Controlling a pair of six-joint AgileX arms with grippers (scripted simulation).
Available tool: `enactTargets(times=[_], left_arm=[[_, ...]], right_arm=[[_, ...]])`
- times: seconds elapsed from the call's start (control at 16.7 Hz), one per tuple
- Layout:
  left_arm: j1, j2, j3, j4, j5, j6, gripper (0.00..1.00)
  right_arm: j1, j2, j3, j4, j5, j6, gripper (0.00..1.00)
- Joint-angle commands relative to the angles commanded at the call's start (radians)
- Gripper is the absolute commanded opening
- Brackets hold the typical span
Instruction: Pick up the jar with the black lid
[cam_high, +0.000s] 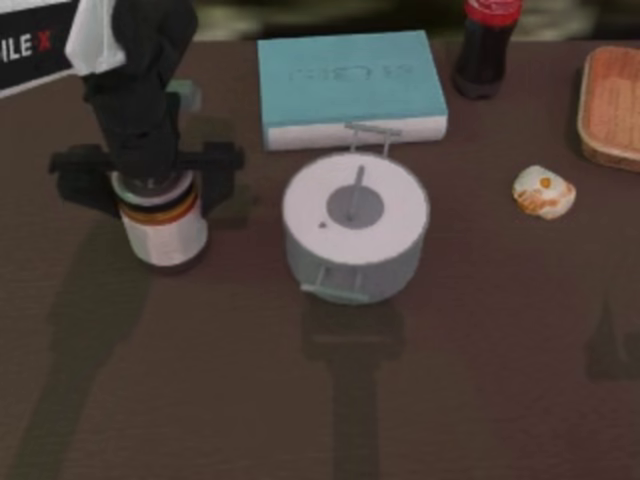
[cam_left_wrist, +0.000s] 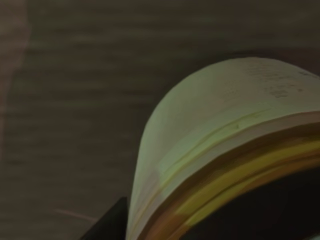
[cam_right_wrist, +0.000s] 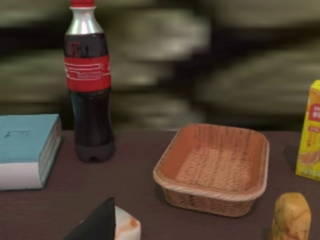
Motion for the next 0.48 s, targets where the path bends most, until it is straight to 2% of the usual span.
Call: enactTargets(times=[0.3,0.48], left_arm=[[0.000,0.000,0.000,0.000,0.000,0.000,0.98],[0.000,0.000,0.000,0.000,0.000,0.000,1.00]], right_arm=[[0.000,0.000,0.000,0.000,0.000,0.000,1.00],[0.000,0.000,0.000,0.000,0.000,0.000,1.00]])
